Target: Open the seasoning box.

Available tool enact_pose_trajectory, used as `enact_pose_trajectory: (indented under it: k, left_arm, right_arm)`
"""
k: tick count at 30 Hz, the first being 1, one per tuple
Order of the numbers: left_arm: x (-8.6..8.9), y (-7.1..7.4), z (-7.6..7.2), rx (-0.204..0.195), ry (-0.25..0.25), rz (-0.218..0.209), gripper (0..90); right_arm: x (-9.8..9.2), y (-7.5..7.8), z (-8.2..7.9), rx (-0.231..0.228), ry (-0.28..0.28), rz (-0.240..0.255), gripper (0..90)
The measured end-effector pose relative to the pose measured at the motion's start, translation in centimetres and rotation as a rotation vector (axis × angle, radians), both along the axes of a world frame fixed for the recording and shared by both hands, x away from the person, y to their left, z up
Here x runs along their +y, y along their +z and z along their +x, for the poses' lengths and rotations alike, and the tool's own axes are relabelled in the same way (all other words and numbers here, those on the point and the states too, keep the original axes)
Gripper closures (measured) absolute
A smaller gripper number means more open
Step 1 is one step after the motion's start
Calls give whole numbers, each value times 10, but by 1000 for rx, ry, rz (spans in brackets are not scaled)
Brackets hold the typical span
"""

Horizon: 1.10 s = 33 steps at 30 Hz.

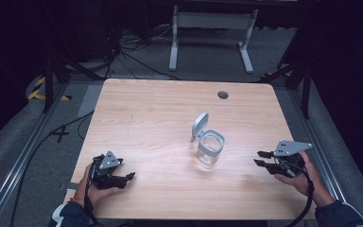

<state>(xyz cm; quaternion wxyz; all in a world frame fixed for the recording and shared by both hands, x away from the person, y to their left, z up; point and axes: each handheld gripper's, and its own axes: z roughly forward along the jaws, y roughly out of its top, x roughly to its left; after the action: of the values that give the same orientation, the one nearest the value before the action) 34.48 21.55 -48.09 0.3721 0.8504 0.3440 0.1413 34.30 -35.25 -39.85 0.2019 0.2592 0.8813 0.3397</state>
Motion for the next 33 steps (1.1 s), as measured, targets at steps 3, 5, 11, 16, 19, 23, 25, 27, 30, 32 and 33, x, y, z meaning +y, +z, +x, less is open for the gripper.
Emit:
enact_pose_trajectory:
  k: [3, 5, 11, 16, 19, 23, 25, 27, 30, 32, 33]
  left_arm:
    - [0, 0, 0, 0, 8, -1, 253]
    - [0, 0, -1, -1, 12, 1, 251]
    - [2, 1, -2, -4, 14, 12, 249]
    - [2, 0, -2, -8, 18, 2, 249]
    - [2, 0, -1, -15, 11, 11, 249]
    - [2, 0, -1, -9, 13, 5, 249]
    - [3, 0, -1, -15, 11, 11, 248]
    - [3, 0, -1, -15, 10, 12, 248]
    - [2, 0, -1, -9, 14, 5, 248]
    - [2, 0, -1, -16, 11, 12, 248]
    - [2, 0, -1, -11, 14, 6, 248]
  right_arm:
    - [-12, -15, -6, 0, -20, -21, 558]
    - [-18, -20, -9, 15, -34, -7, 529]
    - [-43, -36, -18, 17, -101, 40, 464]
    - [-60, -47, -23, 40, -129, 91, 441]
    - [-67, -57, -25, 68, -147, 120, 405]
    - [-72, -68, -28, 73, -174, 145, 362]
    - [-72, -68, -28, 73, -183, 145, 344]
    - [-71, -68, -28, 73, -183, 144, 342]
    - [-71, -68, -28, 72, -183, 144, 341]
    - [-71, -68, -28, 73, -184, 144, 340]
    - [-71, -68, -28, 73, -184, 144, 338]
